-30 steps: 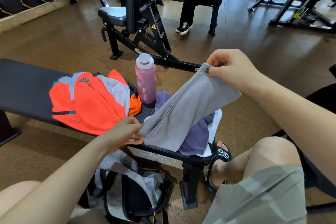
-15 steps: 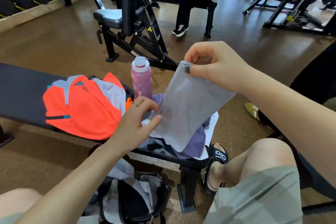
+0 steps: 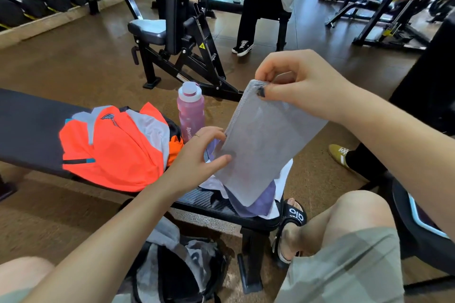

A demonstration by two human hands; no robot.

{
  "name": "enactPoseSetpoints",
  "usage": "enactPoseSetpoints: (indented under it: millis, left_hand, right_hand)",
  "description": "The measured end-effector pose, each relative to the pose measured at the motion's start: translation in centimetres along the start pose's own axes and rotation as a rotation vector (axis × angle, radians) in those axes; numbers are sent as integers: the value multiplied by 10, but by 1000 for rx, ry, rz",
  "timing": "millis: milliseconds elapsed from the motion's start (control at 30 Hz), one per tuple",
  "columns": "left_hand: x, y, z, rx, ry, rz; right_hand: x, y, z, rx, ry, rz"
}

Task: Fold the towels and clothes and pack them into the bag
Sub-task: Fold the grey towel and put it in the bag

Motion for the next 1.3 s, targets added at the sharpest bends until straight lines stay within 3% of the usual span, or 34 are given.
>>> enactPoseSetpoints:
  millis: [200,433,567,733,933,1067,1300]
  left_hand:
    - [-8,17,13,70,-1,196]
    - [-34,-4,6,344,218,84]
    - [-39,-4,6,398,275,139]
    - [-33,6,20,311,165,155]
    - [-2,22,-12,-27,-49,39]
    - [29,16,-65,-237,23,3]
    - [27,-2,-79,-82,164,-43]
  right_hand:
    - [-3,-12,2,-4,-1,-26]
    - [-3,-37,-27,-61,119,-125]
    - [-7,-39,-40,-71,178,-154]
    - [-8,-27,-25,-45,115,-40]
    - [-6,-12,6,-146,-37,75]
    - [-6,-13,9,-164,-46,100]
    - [-5,-27,4,-95,-34,33]
Point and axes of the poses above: each hand's wrist, its own x-axis towards the middle knuckle, its own y-axis out of the palm, z = x × y, the point moved 8 cm from there along x, towards the middle knuckle, and after that the axes turned 8 degrees about -z, right-handed, at the moved point
